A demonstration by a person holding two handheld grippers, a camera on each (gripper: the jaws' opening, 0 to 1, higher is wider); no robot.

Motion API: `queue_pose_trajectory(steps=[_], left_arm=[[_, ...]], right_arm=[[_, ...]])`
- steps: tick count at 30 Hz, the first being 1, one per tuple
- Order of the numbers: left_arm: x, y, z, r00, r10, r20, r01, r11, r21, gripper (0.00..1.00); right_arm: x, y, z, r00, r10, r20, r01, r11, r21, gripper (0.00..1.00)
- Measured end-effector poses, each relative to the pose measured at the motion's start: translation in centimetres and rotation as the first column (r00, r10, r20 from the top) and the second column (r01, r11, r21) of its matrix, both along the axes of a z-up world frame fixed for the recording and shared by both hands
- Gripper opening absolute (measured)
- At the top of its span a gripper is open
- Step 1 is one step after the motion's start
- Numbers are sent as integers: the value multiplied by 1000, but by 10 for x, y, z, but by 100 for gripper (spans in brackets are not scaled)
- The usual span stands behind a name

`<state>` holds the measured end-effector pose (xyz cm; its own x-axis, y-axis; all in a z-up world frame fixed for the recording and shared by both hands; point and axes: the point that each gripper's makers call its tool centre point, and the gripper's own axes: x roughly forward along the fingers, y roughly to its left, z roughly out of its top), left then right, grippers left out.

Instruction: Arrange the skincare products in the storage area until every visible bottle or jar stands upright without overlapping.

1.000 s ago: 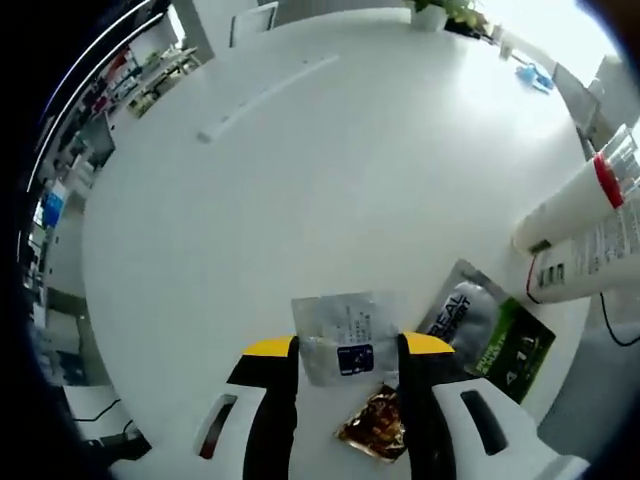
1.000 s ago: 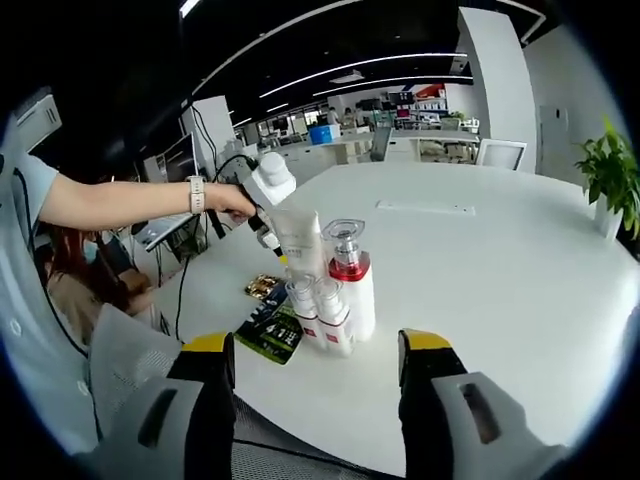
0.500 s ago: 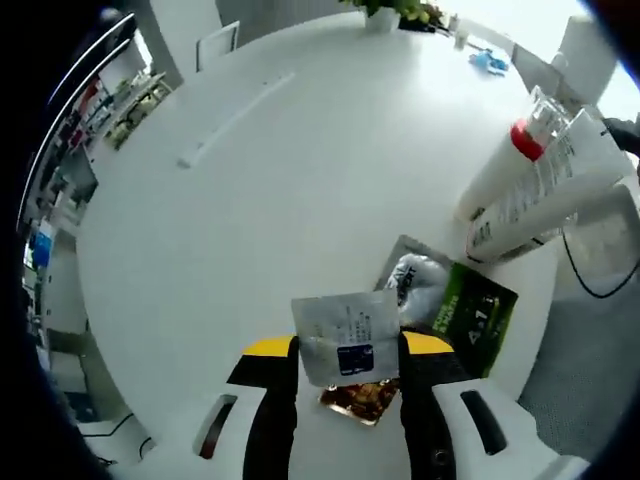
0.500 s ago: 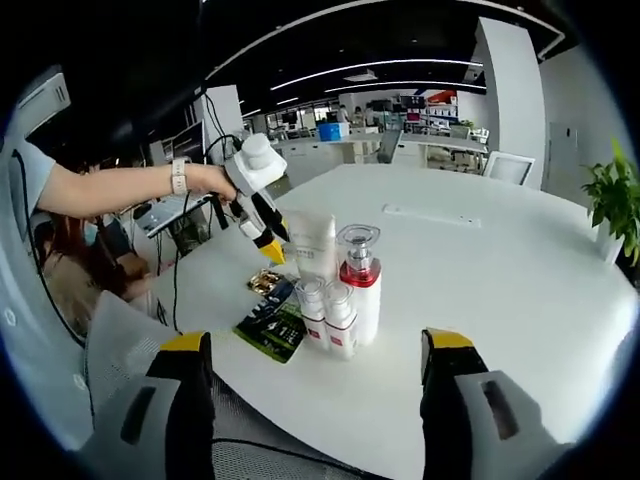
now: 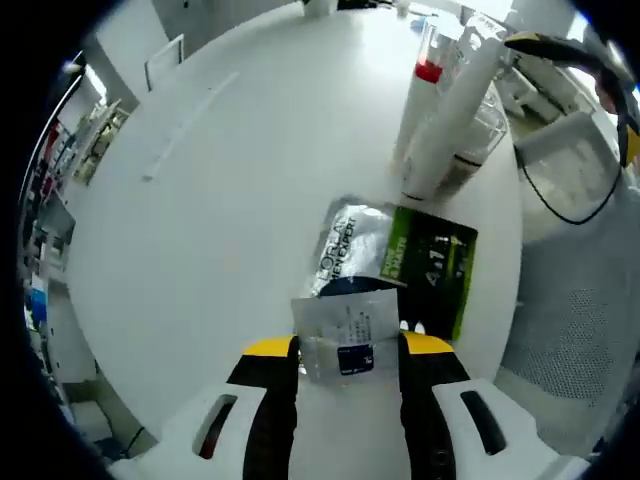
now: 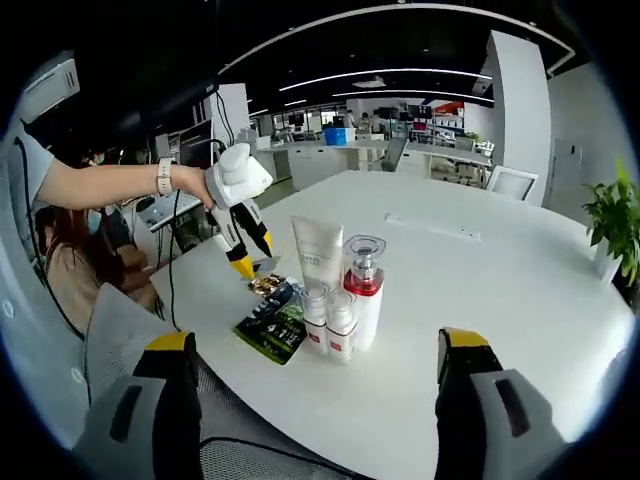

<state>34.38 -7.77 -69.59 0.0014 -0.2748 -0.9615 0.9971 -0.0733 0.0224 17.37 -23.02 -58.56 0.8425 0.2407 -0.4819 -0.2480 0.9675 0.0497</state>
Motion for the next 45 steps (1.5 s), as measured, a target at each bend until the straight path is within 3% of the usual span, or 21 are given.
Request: queue_pose_trajectory(steps=[3,5,13,18,26,32,45], left_arm=[[-5,9,-6,996,-84,21,84,996,33,37],[-6,15,-11,995,-94,34,92,994,51,37],[-33,29,-23,980,-198,-16,199,977,76,37],[-38,37,-33,963,-270,3,268,957,109,37],[-48,36,-45,955,-295,-22,296,951,88,37],[-44,40,-56,943,-332,1,329,937,118,37],[-43,40,-58,953,-302,-8,302,950,76,37]], right_arm=[[-2,0,0,1000,3,2,-3,1000,-1,100],[-3,0,-1,1000,1,-2,-1,1000,-3,100],[-7,1,-6,1000,8,-21,-8,1000,-7,100],[-8,3,-6,1000,15,-23,-15,1000,-14,100],[-12,2,-6,1000,6,-27,-6,1000,-19,100],[-14,1,-7,1000,-1,-28,1,1000,-21,100],[-14,4,-9,999,1,-37,-2,1000,-22,100]])
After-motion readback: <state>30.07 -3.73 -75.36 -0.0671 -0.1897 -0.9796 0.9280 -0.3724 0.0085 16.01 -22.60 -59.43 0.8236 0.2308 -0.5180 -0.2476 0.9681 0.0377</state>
